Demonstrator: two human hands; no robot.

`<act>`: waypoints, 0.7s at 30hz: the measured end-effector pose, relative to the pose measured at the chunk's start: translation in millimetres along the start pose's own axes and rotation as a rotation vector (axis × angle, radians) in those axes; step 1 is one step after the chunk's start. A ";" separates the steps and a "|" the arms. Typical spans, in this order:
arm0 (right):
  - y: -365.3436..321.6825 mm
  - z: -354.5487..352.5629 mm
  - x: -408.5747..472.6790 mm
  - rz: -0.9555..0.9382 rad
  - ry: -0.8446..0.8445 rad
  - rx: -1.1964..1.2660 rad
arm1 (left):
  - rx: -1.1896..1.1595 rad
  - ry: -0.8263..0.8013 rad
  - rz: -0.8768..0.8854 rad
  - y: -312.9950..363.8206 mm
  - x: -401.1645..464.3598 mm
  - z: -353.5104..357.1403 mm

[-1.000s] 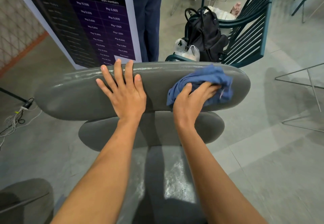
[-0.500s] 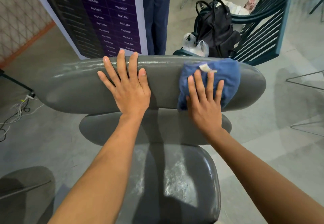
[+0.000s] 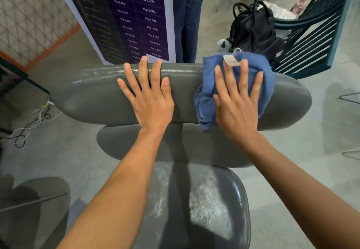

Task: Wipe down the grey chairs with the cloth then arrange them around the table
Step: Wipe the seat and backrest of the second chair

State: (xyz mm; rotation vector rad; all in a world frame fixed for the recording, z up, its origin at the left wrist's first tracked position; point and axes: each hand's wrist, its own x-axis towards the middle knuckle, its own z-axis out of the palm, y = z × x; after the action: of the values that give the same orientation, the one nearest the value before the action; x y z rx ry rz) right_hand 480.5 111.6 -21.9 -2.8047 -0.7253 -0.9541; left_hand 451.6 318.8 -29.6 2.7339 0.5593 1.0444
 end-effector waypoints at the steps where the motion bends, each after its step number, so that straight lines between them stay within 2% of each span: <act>1: -1.8 5.0 -3.7 -0.015 0.022 -0.005 | -0.004 0.000 0.002 -1.1 -1.1 0.7; 4: 9.2 30.3 -35.4 -0.166 0.025 -0.045 | 0.012 0.023 0.007 -1.7 -1.1 2.4; 7: 25.2 48.6 -63.7 -0.396 -0.092 -0.058 | 0.022 0.051 0.023 -2.9 -0.7 5.9; 9: 31.9 51.3 -66.2 -0.453 -0.164 -0.084 | 0.031 0.059 0.015 -1.9 0.3 7.7; 12: 33.9 44.7 -61.6 -0.435 -0.208 -0.067 | 0.030 0.068 0.009 -0.9 0.5 8.2; 17: 6.3 26.4 -21.8 -0.279 -0.016 0.089 | 0.048 0.083 0.004 2.5 1.2 8.2; 21: -12.2 41.7 -8.3 -0.194 0.204 0.067 | 0.055 0.104 0.004 0.1 -0.2 12.1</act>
State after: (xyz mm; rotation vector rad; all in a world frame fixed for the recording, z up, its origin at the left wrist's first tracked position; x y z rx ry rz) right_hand 492.0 128.7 -61.0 -2.5660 -0.9919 -1.2005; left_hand 459.7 318.4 -38.7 2.7409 0.6068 1.1946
